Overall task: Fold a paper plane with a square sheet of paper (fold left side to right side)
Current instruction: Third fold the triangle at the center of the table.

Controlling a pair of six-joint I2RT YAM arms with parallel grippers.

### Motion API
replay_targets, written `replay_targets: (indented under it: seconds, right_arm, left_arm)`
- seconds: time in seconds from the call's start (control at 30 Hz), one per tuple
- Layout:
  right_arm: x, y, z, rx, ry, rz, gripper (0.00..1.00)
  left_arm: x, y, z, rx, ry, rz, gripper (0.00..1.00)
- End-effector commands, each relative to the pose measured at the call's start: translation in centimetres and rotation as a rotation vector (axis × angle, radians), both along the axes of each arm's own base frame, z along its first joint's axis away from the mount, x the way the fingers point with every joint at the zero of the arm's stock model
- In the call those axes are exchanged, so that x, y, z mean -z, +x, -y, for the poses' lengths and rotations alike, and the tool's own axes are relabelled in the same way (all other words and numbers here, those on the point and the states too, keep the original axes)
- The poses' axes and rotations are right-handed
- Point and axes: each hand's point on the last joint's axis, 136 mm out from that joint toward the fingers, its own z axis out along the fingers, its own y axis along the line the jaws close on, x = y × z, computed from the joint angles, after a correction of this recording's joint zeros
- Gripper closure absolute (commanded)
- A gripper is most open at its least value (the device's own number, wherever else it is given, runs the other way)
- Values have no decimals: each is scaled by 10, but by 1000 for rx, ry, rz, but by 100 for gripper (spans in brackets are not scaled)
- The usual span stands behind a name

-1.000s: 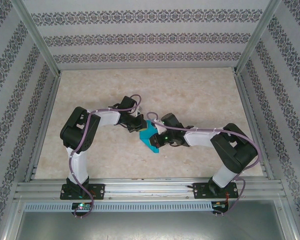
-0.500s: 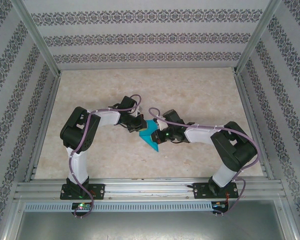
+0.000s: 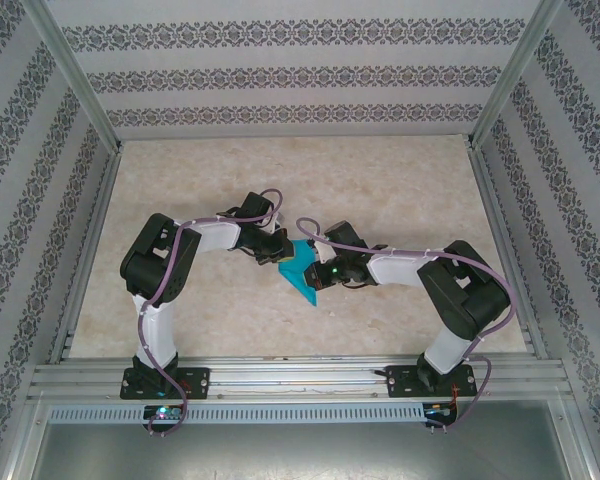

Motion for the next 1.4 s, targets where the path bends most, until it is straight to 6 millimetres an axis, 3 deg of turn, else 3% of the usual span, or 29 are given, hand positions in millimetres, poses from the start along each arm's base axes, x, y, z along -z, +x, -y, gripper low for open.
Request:
replay_targets:
  seconds: [0.0, 0.77, 1.37]
  right_arm:
    - [0, 10, 2, 6, -25, 14, 100]
    - [-4, 21, 10, 25, -62, 29, 100]
    - [0, 10, 0, -25, -28, -6, 100]
  left_arm:
    - [33, -19, -17, -11, 118, -75, 95]
    - [33, -19, -16, -6, 120, -74, 95]
    - [33, -19, -15, -5, 119, -75, 95]
